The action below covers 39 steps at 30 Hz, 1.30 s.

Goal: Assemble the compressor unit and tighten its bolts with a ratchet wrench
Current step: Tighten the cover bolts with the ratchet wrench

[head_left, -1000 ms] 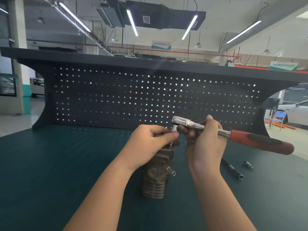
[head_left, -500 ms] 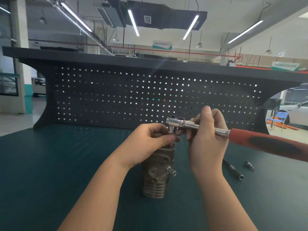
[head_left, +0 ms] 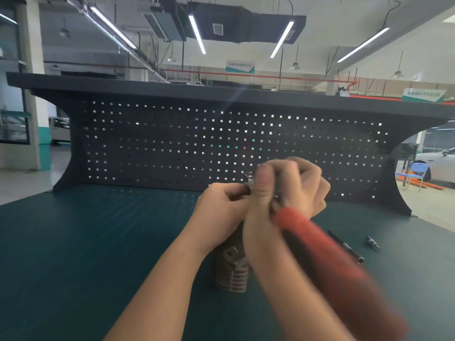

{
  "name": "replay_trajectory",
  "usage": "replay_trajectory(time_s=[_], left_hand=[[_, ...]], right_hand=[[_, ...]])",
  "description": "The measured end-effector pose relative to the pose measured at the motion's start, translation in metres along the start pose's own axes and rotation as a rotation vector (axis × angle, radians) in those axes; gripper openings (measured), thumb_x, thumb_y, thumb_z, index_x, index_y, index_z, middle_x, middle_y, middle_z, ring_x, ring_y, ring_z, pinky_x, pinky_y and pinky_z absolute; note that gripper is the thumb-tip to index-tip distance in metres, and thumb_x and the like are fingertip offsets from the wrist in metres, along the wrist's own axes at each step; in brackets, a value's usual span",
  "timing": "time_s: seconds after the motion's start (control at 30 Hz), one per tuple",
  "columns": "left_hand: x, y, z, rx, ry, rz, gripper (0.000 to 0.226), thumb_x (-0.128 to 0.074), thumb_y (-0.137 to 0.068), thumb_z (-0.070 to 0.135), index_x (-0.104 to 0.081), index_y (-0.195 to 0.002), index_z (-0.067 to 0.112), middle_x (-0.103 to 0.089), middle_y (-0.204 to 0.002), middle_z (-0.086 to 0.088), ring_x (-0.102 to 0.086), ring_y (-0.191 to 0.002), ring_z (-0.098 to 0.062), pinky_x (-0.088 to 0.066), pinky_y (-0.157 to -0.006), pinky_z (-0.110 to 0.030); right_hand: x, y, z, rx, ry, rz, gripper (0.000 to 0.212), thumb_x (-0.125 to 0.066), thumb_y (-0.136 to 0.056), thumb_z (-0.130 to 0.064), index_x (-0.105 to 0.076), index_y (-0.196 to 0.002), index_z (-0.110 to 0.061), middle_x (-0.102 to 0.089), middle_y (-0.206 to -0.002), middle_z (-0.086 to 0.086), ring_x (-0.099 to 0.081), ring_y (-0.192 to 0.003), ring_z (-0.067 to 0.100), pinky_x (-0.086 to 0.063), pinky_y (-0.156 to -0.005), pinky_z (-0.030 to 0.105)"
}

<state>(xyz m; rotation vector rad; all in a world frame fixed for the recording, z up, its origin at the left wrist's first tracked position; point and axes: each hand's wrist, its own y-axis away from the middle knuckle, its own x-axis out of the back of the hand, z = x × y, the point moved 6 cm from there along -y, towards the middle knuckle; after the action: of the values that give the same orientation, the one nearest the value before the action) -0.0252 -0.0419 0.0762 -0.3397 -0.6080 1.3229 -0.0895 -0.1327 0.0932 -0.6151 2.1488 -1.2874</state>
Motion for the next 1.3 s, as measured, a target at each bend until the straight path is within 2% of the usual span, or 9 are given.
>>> replay_trajectory(time_s=[0.23,0.4,0.53,0.63,0.77,0.87,0.97,1.13,1.3], left_hand=[[-0.005,-0.004,-0.002,-0.021,-0.043,-0.024,0.034,-0.066,-0.067,0.061,-0.079,-0.085,0.035,-0.077,-0.083,0.007,-0.073,-0.087,-0.008,-0.053,-0.095,-0.045],[-0.008,-0.002,0.001,-0.026,0.003,-0.027,0.035,-0.073,-0.062,0.057,-0.078,-0.083,0.03,-0.077,-0.078,0.001,-0.073,-0.079,-0.015,-0.057,-0.082,-0.042],[0.001,0.0,0.002,-0.039,0.0,0.009,0.016,-0.071,-0.069,0.045,-0.077,-0.073,0.031,-0.073,-0.067,0.002,-0.063,-0.066,-0.003,-0.048,-0.062,-0.032],[0.002,-0.004,0.0,-0.023,-0.109,0.038,0.019,-0.063,-0.071,0.044,-0.072,-0.064,0.029,-0.068,-0.061,-0.005,-0.054,-0.061,-0.009,-0.049,-0.062,-0.039],[0.004,-0.006,-0.001,-0.036,-0.277,0.089,0.036,-0.059,-0.087,0.043,-0.062,-0.051,0.043,-0.057,-0.048,0.018,-0.053,-0.047,0.002,-0.039,-0.049,-0.012],[0.004,-0.004,0.0,-0.015,-0.457,0.039,0.022,-0.054,-0.068,0.065,-0.069,-0.079,0.054,-0.071,-0.094,0.027,-0.062,-0.095,0.004,-0.05,-0.079,-0.023],[0.008,-0.001,-0.014,0.167,-0.689,-0.065,0.1,-0.052,-0.045,0.086,-0.042,-0.139,0.053,-0.02,-0.158,0.02,-0.013,-0.149,-0.011,-0.025,-0.115,-0.041],[0.016,-0.001,-0.025,0.259,-0.472,-0.024,0.035,-0.068,-0.047,0.072,-0.062,-0.077,0.055,-0.063,-0.075,0.036,-0.058,-0.071,0.022,-0.041,-0.051,-0.001],[0.047,-0.007,-0.034,0.228,-0.278,-0.238,0.074,-0.079,-0.051,0.05,-0.063,-0.121,0.03,-0.072,-0.104,0.019,-0.066,-0.097,0.005,-0.047,-0.072,-0.005]], right_hand=[[-0.001,-0.014,0.07,-0.703,-0.772,0.027,0.022,-0.05,-0.09,-0.01,-0.061,-0.096,-0.028,-0.058,-0.091,-0.002,-0.056,-0.082,0.008,-0.042,-0.079,0.025],[0.004,-0.037,0.035,-0.143,-0.371,-0.172,0.055,-0.044,-0.081,0.01,-0.058,-0.084,-0.043,-0.061,-0.074,-0.023,-0.059,-0.079,-0.003,-0.044,-0.079,0.024],[0.008,-0.019,0.009,-0.109,-0.266,-0.012,0.034,-0.043,-0.08,-0.025,-0.066,-0.081,-0.05,-0.06,-0.089,-0.022,-0.05,-0.102,0.001,-0.04,-0.087,0.017],[0.004,-0.005,-0.005,0.096,-0.151,0.006,0.034,-0.045,-0.08,-0.019,-0.073,-0.089,-0.036,-0.055,-0.089,-0.023,-0.04,-0.1,-0.008,-0.041,-0.088,0.039],[-0.005,-0.009,-0.006,0.032,-0.137,-0.017,0.033,-0.044,-0.086,-0.026,-0.068,-0.105,-0.038,-0.039,-0.087,-0.017,-0.047,-0.085,0.007,-0.049,-0.074,0.037],[0.004,-0.013,0.006,-0.047,-0.137,-0.015,0.034,-0.039,-0.091,-0.053,-0.051,-0.121,-0.044,-0.043,-0.087,-0.014,-0.052,-0.068,0.001,-0.045,-0.063,0.015],[0.024,-0.028,0.02,-0.137,-0.355,0.068,0.035,-0.042,-0.091,-0.06,-0.063,-0.086,-0.033,-0.059,-0.075,-0.007,-0.06,-0.062,0.013,-0.052,-0.06,0.036],[0.026,-0.038,0.065,-0.59,-0.79,0.187,0.032,-0.048,-0.098,-0.032,-0.053,-0.072,-0.015,-0.061,-0.055,0.0,-0.062,-0.047,0.018,-0.051,-0.046,0.025],[0.001,-0.019,0.089,-0.914,-0.986,0.091,0.024,-0.052,-0.099,-0.022,-0.05,-0.077,-0.014,-0.056,-0.05,0.0,-0.055,-0.042,0.011,-0.043,-0.04,0.019]])
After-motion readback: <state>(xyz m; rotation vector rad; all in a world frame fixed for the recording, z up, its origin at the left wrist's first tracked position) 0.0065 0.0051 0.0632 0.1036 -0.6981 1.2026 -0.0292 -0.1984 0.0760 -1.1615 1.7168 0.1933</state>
